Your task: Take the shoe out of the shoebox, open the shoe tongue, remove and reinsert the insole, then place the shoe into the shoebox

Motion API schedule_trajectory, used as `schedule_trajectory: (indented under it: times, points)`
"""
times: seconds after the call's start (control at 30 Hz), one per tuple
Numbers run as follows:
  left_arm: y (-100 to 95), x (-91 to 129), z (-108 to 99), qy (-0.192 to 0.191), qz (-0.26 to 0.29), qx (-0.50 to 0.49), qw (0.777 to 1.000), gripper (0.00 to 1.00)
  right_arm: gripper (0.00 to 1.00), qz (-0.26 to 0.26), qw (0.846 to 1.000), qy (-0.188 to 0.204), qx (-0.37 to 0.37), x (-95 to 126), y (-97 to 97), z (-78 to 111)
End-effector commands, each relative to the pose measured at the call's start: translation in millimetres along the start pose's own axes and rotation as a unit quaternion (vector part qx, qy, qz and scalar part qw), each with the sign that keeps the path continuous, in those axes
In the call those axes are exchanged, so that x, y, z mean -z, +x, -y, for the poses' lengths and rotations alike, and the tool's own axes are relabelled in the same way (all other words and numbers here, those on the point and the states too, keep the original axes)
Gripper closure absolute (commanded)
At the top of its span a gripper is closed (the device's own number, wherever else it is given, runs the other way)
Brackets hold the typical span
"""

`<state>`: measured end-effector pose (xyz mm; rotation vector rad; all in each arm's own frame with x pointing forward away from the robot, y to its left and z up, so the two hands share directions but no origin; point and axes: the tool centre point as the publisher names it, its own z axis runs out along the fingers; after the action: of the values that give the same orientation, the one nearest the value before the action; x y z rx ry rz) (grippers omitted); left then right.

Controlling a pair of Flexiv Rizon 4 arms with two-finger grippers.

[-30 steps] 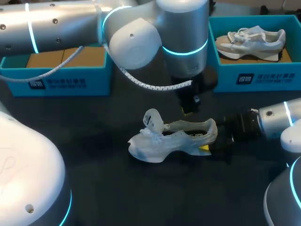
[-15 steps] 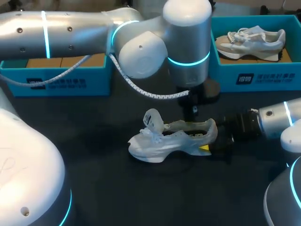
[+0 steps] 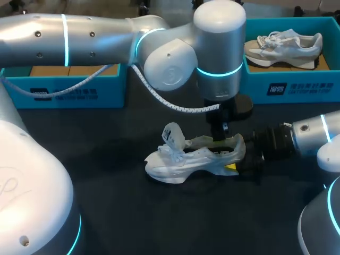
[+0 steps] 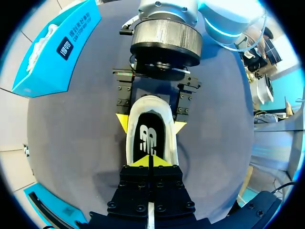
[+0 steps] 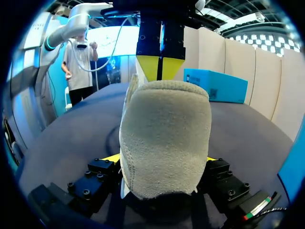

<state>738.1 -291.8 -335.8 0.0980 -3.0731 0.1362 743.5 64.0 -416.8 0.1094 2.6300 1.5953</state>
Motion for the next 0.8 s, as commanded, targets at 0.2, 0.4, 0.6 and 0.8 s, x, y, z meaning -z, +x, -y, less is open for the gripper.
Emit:
schedule_trajectory:
  times: [0.2, 0.4, 0.6, 0.8]
  points:
    - [-1.1, -6, 1, -0.014, 0.010, -0.006, 1.000, 1.00, 1.00, 0.000, 1.000, 0.001, 0.000, -3, -1.3, 4.1]
    - [0.3, -13, 0, -0.009, 0.008, -0.033, 0.999, 1.00, 1.00, 0.000, 1.000, 0.001, 0.000, -3, -1.3, 4.1]
    - [0.9, -26, -1, -0.013, 0.001, -0.035, 0.999, 1.00, 1.00, 0.000, 1.000, 0.001, 0.000, -3, -1.3, 4.1]
    - [-0.5, -40, -5, -0.018, -0.011, -0.044, 0.999, 1.00, 1.00, 0.000, 1.000, 0.001, 0.000, -3, -1.3, 4.1]
